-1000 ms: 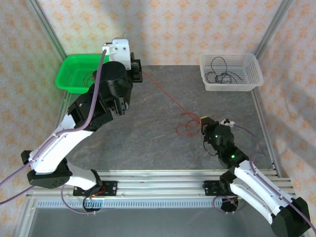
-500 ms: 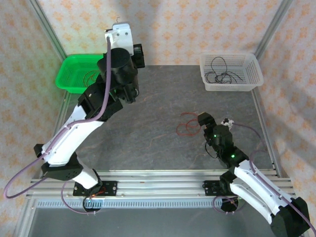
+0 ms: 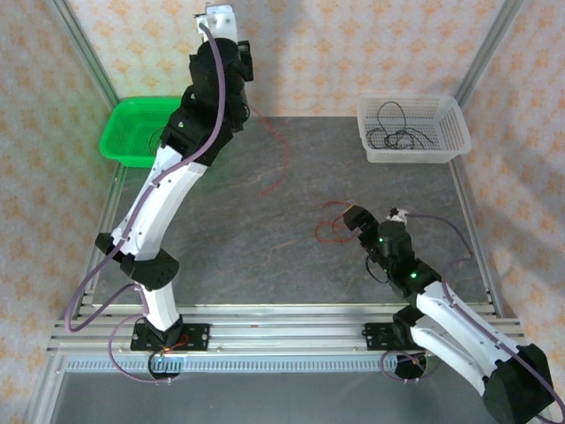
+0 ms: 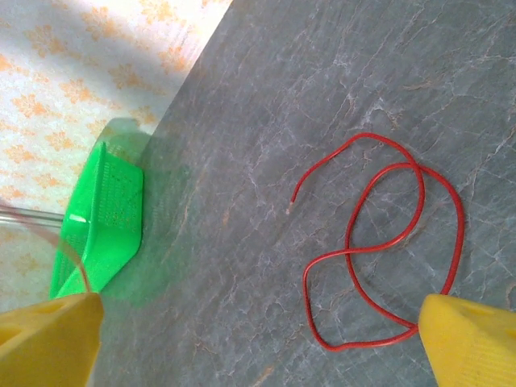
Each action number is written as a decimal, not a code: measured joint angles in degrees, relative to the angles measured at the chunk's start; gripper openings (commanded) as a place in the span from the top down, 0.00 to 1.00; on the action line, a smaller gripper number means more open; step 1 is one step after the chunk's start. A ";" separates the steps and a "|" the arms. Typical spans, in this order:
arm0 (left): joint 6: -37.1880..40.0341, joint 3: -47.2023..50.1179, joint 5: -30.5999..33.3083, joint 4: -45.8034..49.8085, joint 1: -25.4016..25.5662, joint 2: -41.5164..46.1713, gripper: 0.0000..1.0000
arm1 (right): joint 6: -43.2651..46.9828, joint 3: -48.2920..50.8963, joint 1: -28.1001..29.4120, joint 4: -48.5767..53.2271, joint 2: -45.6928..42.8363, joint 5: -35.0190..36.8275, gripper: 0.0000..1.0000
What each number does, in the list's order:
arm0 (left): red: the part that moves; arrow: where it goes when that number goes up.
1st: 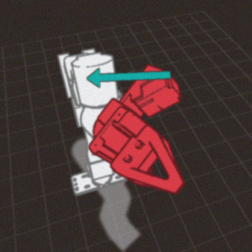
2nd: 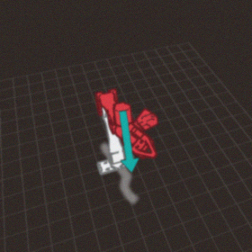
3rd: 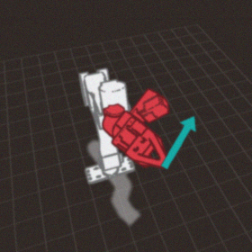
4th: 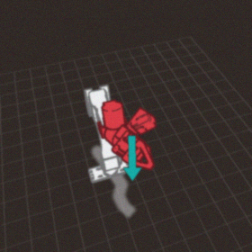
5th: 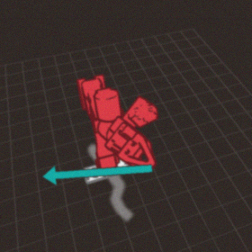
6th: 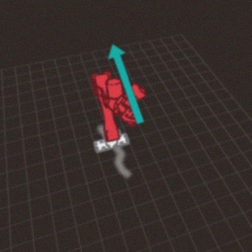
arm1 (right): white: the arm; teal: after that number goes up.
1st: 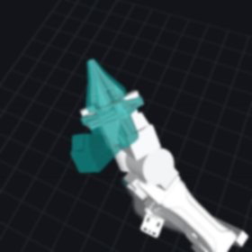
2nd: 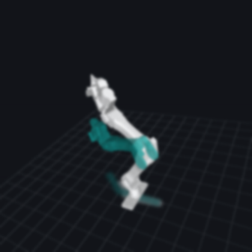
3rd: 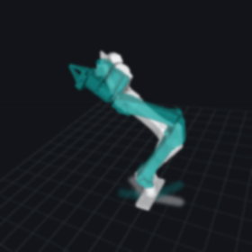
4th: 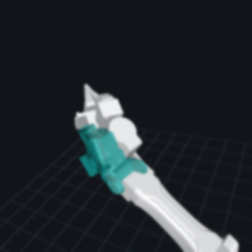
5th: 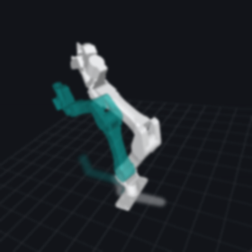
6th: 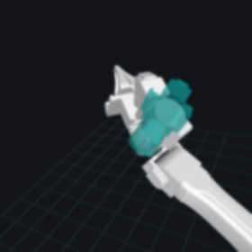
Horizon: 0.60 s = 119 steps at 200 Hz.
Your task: Untangle the cables
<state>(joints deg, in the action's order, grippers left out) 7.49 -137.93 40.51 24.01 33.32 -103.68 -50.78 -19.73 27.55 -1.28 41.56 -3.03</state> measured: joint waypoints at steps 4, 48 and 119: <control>0.15 0.26 -0.59 -0.83 -0.61 0.00 1.00 | 0.15 0.02 0.00 0.00 0.00 0.00 0.00; 4.79 9.16 -5.62 -16.17 -4.50 2.23 1.00 | 2.05 -0.24 0.00 1.03 0.00 0.20 0.00; 9.16 14.62 -12.72 -33.42 -12.28 1.51 1.00 | 4.39 -1.81 -0.02 2.60 -0.31 1.11 0.00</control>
<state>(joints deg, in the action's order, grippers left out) 16.64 -123.31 27.79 -9.41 21.04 -102.17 -46.39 -21.54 27.53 1.32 41.25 -1.91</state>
